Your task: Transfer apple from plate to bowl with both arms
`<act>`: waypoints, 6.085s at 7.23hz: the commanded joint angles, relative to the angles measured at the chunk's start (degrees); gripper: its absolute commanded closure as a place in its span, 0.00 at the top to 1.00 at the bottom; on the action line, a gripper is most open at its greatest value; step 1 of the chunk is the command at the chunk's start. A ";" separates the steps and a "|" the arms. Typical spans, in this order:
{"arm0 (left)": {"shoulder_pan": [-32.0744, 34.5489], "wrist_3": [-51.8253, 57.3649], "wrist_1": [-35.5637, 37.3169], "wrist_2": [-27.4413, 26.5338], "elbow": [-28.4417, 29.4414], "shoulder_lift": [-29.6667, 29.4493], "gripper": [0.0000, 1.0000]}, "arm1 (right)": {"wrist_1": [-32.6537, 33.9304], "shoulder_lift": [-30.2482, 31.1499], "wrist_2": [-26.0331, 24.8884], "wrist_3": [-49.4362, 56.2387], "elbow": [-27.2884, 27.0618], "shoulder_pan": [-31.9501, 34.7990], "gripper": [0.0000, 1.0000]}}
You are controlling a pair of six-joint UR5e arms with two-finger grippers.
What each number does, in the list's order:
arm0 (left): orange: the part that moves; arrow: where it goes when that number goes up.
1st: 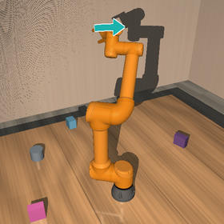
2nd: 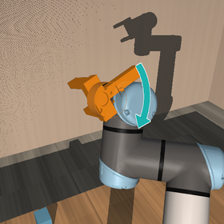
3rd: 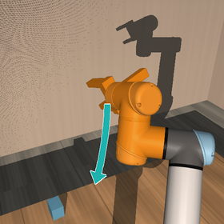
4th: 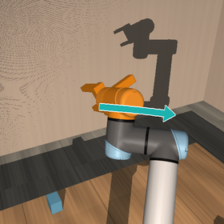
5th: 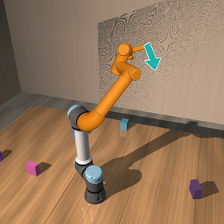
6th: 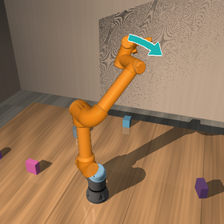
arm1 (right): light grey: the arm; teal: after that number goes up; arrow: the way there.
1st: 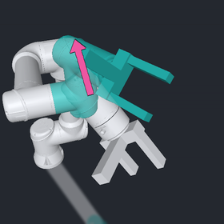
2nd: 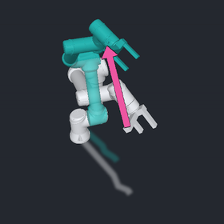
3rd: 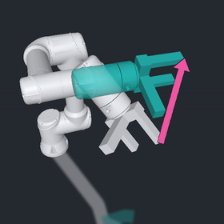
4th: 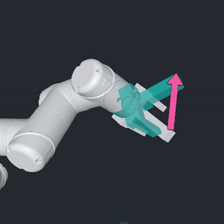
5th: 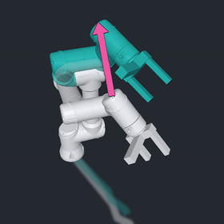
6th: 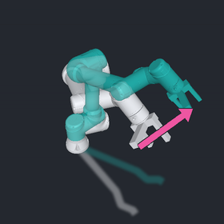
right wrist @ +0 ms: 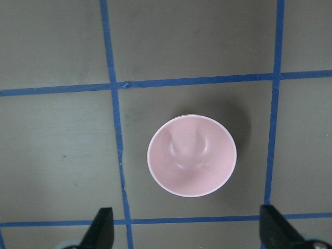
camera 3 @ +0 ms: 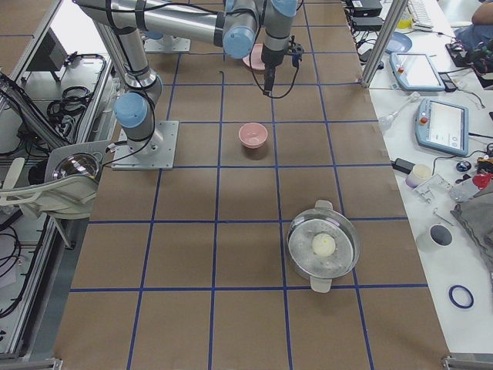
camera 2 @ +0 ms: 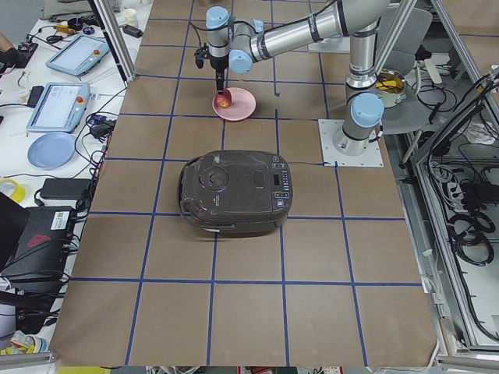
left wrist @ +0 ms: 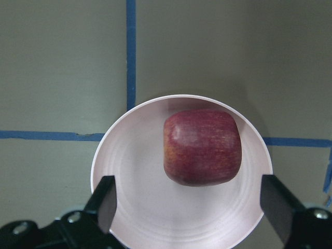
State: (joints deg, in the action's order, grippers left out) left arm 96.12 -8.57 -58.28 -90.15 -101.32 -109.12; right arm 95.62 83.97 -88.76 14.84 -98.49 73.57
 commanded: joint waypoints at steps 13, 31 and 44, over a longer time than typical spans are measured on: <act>0.91 7.69 7.92 -3.35 -2.66 -2.86 0.30 | 10.25 -10.42 4.26 6.19 -10.34 -4.15 0.00; 24.17 -23.55 0.53 2.70 1.55 2.88 0.11 | -1.58 -5.85 -1.42 -5.79 8.49 3.69 1.00; 32.90 -35.29 1.94 -3.19 10.80 -13.04 1.00 | -1.05 -5.58 -1.15 -5.70 8.66 3.59 1.00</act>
State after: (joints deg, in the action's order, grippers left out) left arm 129.02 -43.91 -56.64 -93.47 -89.91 -122.11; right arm 94.51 78.40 -89.98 9.07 -89.97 77.17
